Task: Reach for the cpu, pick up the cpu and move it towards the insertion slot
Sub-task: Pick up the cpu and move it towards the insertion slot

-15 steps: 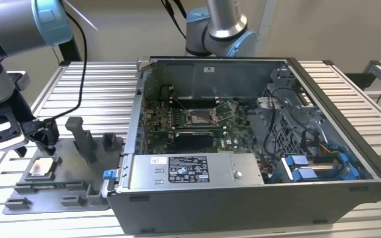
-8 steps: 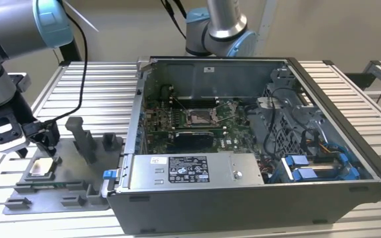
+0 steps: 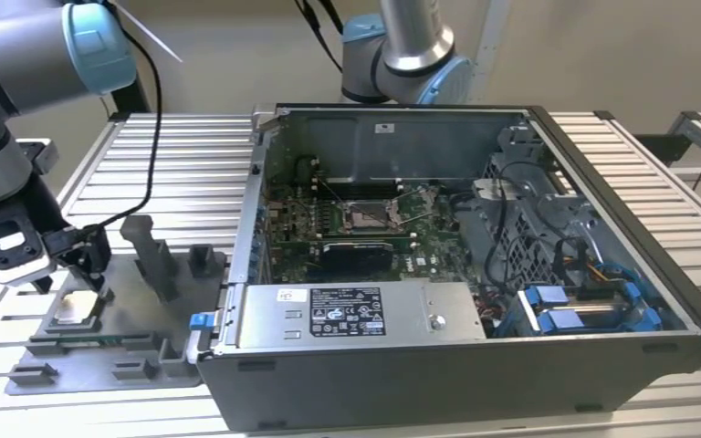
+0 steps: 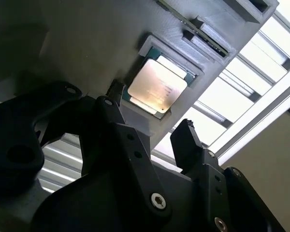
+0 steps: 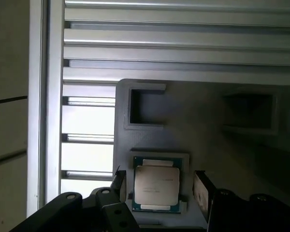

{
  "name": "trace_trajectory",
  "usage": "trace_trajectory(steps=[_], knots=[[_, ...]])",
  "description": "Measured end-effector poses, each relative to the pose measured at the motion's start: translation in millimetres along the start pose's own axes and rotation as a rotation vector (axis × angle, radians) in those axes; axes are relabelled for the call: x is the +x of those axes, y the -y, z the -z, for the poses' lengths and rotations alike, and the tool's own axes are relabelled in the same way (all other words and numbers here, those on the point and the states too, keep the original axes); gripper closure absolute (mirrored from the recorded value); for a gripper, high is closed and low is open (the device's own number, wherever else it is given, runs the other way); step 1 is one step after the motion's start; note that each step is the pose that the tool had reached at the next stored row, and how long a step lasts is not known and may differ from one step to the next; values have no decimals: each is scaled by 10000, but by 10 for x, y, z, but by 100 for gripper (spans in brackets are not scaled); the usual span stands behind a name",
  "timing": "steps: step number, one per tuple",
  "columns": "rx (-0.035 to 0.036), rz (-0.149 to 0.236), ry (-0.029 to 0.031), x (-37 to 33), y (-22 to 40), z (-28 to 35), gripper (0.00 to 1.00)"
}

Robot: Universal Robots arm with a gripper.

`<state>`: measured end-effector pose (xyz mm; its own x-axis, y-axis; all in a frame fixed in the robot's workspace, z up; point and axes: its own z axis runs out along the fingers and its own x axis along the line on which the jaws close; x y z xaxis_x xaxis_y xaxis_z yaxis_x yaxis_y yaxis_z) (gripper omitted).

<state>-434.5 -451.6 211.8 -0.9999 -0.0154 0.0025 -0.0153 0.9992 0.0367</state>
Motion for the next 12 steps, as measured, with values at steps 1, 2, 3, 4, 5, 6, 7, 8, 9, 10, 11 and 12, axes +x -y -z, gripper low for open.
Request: trace_trajectory(steps=[1, 2, 3, 4, 5, 6, 7, 8, 9, 10, 11, 12], knots=[[1, -1, -1, 1, 3, -12, 0], [1, 0, -1, 2, 7, -24, 0], [0, 0, -1, 2, 9, -36, 0], [0, 0, 0, 2, 13, -48, 0], [1, 1, -1, 2, 18, -58, 0], [1, 1, -1, 2, 24, -66, 0], [1, 1, -1, 3, 30, -75, 0], [0, 0, -1, 3, 38, -83, 0], [0, 1, 0, 3, 50, -90, 0], [0, 0, 0, 3, 61, -97, 0], [1, 1, -1, 3, 71, -103, 0], [1, 1, -1, 4, 81, -110, 0]])
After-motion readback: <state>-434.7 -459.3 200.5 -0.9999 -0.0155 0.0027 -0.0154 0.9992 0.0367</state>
